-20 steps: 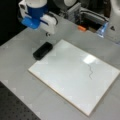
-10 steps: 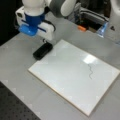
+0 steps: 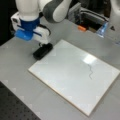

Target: Erasing curve lines

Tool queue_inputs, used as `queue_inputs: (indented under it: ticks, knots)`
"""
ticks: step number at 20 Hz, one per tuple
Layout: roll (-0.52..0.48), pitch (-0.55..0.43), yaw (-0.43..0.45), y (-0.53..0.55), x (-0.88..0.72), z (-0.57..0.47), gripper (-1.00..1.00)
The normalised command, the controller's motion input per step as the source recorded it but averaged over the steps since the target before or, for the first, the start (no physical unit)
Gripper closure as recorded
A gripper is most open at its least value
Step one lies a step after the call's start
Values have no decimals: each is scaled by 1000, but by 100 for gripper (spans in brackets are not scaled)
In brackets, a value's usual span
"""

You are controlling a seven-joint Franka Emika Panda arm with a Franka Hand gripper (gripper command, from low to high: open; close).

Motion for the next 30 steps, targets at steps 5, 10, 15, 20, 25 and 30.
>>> queue_inputs:
  ticks: [5,10,15,20,25,30]
  knots:
    - [248,126,-38,-245,136,-65,-100]
    - [238,141,-51,-183,99,-84,-100]
    - [216,99,-92,-77,23,-94,-100]
    - [195,61,-113,-6,-36,-50,-100]
    - [161,35,-121,37,-107,-31,-100]
    - [155,-20,-139,134,-166,-90,-100]
